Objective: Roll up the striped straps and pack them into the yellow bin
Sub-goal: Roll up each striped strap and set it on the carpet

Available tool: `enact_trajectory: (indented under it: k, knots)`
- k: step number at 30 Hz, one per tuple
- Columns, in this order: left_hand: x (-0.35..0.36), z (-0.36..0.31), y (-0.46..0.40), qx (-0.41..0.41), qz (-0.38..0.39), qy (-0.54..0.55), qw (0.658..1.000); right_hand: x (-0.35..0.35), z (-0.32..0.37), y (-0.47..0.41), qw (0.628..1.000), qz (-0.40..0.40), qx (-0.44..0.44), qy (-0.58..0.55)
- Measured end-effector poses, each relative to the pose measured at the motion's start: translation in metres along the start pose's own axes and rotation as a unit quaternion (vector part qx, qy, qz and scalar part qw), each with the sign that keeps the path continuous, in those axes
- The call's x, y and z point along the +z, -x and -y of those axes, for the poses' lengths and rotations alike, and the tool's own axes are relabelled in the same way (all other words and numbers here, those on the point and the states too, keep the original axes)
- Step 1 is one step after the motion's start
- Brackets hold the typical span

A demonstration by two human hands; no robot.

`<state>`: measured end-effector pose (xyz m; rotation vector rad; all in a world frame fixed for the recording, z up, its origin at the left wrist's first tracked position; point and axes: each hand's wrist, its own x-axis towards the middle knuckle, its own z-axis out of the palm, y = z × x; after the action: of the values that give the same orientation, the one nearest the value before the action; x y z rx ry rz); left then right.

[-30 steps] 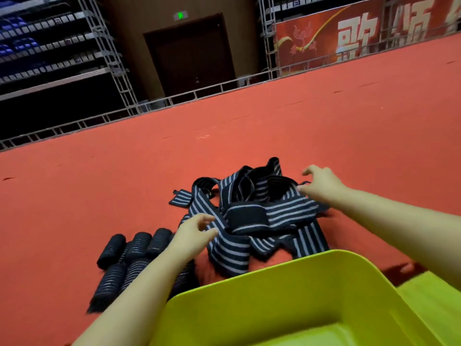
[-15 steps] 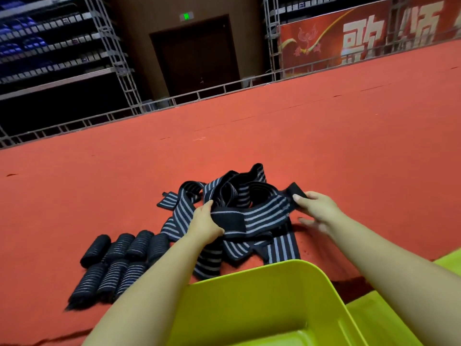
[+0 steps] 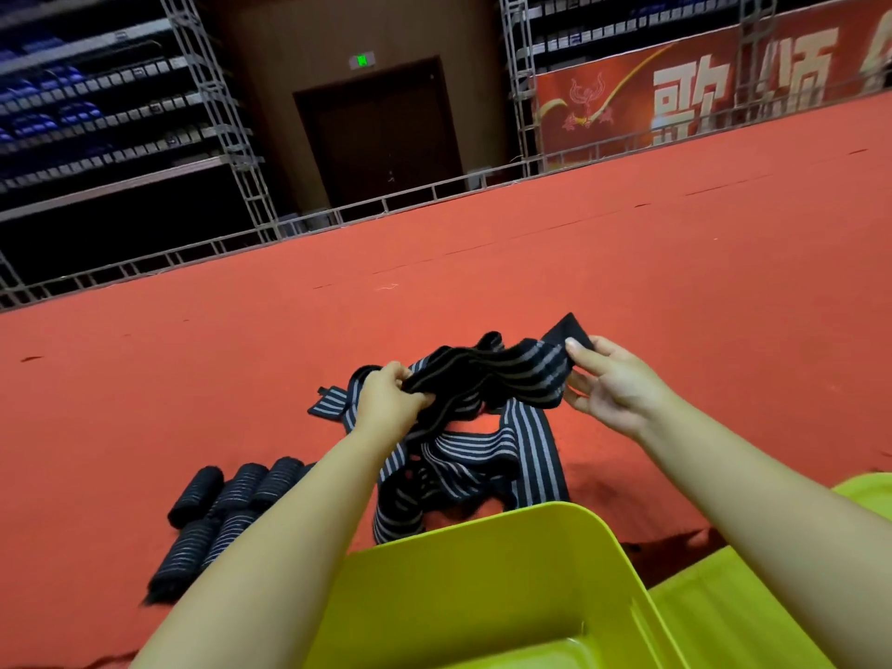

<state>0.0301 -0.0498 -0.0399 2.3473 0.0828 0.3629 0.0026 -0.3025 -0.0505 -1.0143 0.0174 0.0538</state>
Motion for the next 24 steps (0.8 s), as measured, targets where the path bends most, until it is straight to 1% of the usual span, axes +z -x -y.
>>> enact_trajectory:
  k: [3, 5, 10, 13, 15, 17, 20, 24]
  knots:
    - [-0.009, -0.027, 0.005, 0.009, -0.007, 0.115, 0.993, 0.016, 0.001, 0.007, 0.999, 0.03, 0.005, 0.031]
    - [-0.013, -0.044, 0.009, 0.023, 0.0, 0.181, 0.983, 0.024, 0.006, 0.013, 0.999, 0.034, -0.005, 0.036]
    - [-0.034, -0.087, 0.032, 0.046, 0.023, 0.341, 0.939, 0.029, 0.029, 0.03, 0.998, 0.045, -0.041, 0.022]
    - [-0.048, -0.107, 0.046, 0.052, 0.035, 0.413, 0.909, 0.033, 0.038, 0.042, 0.996, 0.07, -0.036, 0.028]
    - [-0.055, -0.116, 0.055, 0.059, 0.05, 0.432, 0.899, 0.038, 0.038, 0.049, 0.995, 0.098, -0.022, 0.026]
    - [-0.06, -0.118, 0.064, 0.061, 0.067, 0.425, 0.901, 0.041, 0.035, 0.055, 0.992, 0.122, -0.018, 0.016]
    - [-0.065, -0.111, 0.077, 0.061, 0.097, 0.41, 0.905, 0.044, 0.031, 0.066, 0.988, 0.152, -0.037, 0.002]
    - [-0.081, -0.109, 0.096, 0.067, 0.127, 0.428, 0.892, 0.045, 0.031, 0.077, 0.977, 0.205, -0.053, 0.017]
